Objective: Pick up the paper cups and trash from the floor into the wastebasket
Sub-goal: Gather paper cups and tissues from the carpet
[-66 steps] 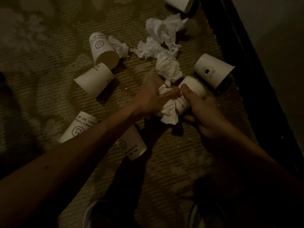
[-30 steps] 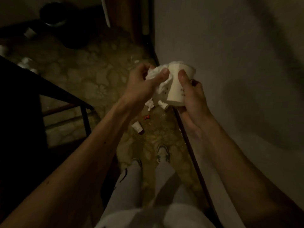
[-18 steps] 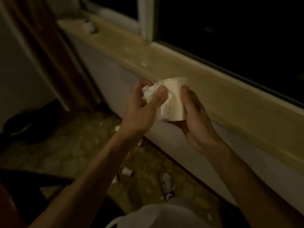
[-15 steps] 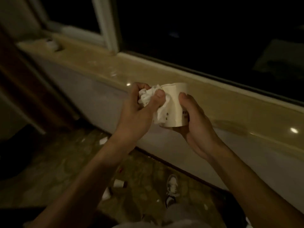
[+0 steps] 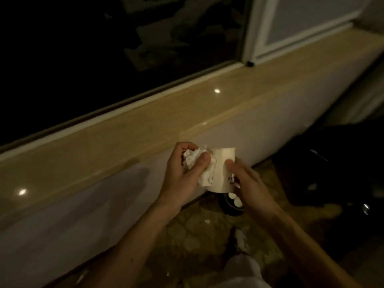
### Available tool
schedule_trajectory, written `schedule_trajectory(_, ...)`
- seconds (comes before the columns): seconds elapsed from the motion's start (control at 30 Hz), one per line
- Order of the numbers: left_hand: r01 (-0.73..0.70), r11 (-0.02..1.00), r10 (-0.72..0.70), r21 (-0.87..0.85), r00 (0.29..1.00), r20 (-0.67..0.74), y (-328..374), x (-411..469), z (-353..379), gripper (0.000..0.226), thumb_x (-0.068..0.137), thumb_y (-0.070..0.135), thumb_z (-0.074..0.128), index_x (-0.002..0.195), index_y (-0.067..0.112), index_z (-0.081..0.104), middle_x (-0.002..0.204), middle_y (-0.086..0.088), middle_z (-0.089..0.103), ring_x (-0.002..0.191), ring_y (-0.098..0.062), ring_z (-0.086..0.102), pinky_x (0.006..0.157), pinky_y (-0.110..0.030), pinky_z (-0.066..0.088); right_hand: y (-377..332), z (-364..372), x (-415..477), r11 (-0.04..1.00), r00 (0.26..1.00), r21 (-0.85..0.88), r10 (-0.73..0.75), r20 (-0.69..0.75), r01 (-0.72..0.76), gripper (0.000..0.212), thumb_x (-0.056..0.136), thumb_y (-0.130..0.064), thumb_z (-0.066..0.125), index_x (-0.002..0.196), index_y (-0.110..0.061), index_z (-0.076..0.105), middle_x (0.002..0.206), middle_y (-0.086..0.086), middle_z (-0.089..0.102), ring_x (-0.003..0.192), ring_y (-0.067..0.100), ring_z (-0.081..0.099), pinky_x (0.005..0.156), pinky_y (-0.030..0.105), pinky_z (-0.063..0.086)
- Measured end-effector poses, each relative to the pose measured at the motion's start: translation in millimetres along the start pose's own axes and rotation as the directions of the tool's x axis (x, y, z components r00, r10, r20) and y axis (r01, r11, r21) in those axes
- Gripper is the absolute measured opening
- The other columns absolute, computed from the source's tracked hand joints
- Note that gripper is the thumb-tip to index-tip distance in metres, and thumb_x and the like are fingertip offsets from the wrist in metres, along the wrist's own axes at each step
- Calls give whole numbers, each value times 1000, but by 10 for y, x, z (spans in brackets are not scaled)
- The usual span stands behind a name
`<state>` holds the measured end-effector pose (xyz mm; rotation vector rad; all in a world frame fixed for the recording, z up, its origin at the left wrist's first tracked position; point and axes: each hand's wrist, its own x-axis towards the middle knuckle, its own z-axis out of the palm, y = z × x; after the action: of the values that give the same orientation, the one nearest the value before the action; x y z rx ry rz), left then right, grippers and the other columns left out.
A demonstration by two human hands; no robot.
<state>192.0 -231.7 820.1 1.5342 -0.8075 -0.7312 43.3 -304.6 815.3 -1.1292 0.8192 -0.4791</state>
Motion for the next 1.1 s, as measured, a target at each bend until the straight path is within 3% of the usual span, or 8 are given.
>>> schedule_trajectory(0.17, 270, 962, -272, 35, 951, 148, -851, 566, 1137, 13, 89, 21, 72, 89, 32, 63, 81, 15, 68, 73, 0, 65, 59, -17, 51, 519, -1130, 412, 977, 953, 97, 208, -222, -190, 54, 77, -51, 61, 123, -24, 51, 115, 2, 67, 89, 11, 71, 65, 20, 56)
schedule_trajectory(0.43, 632, 756, -654, 170, 735, 179, -2685, 1436, 2297, 29, 92, 36, 67, 118, 24, 61, 110, 0, 66, 83, -6, 68, 60, -20, 54, 1845, -2344, 1664, 881, 817, 136, 471, -334, -452, 13, 97, -28, 56, 103, -20, 46, 98, 8, 65, 65, 7, 70, 52, 17, 52)
schedule_trajectory(0.57, 730, 650, -759, 212, 638, 129, -3852, 1690, 2630, 35, 94, 36, 64, 126, 24, 57, 114, 2, 63, 89, -9, 65, 54, -14, 50, 2872, -2770, 2355, 845, 780, 37, 510, -363, -534, 12, 98, -23, 57, 102, -27, 47, 107, 5, 63, 82, 14, 68, 62, 27, 58)
schedule_trajectory(0.73, 768, 578, -805, 275, 593, 33, -5227, 1887, 2846, 43, 94, 40, 64, 132, 22, 55, 127, -5, 58, 99, -16, 62, 55, -17, 51, 4103, -3119, 3007, 821, 789, -72, 516, -335, -567, 35, 98, -23, 58, 130, -14, 51, 125, 9, 62, 111, 25, 61, 93, 43, 54)
schedule_trajectory(0.87, 766, 552, -813, 330, 582, 10, -6058, 1954, 2970, 52, 94, 44, 61, 139, 22, 49, 133, -7, 57, 109, -23, 60, 72, -29, 51, 4797, -3294, 3331, 798, 766, -27, 567, -305, -602, 47, 98, -20, 57, 142, -11, 44, 135, 11, 57, 118, 25, 58, 95, 39, 51)
schedule_trajectory(0.93, 750, 549, -811, 368, 584, 21, -6346, 1935, 3022, 53, 97, 46, 56, 142, 21, 44, 128, -4, 58, 100, -16, 61, 71, -23, 51, 5066, -3332, 3412, 791, 765, -34, 580, -279, -611, 50, 98, -15, 57, 145, -14, 40, 140, 11, 52, 122, 28, 55, 103, 46, 47)
schedule_trajectory(1.03, 707, 560, -798, 432, 601, 51, -6594, 1833, 3039, 51, 99, 45, 51, 143, 20, 40, 118, 2, 54, 85, -1, 53, 57, -8, 45, 5313, -3387, 3465, 773, 768, -121, 575, -283, -623, 53, 96, -14, 59, 145, -21, 41, 140, 7, 51, 119, 22, 54, 96, 33, 47)
schedule_trajectory(1.1, 691, 576, -791, 436, 605, 86, -6671, 1771, 3030, 53, 99, 45, 52, 144, 20, 39, 124, 2, 53, 99, -10, 57, 77, -21, 49, 5388, -3433, 3479, 770, 777, -163, 562, -285, -617, 52, 95, -14, 60, 144, -21, 43, 138, 7, 52, 118, 21, 55, 97, 35, 48)
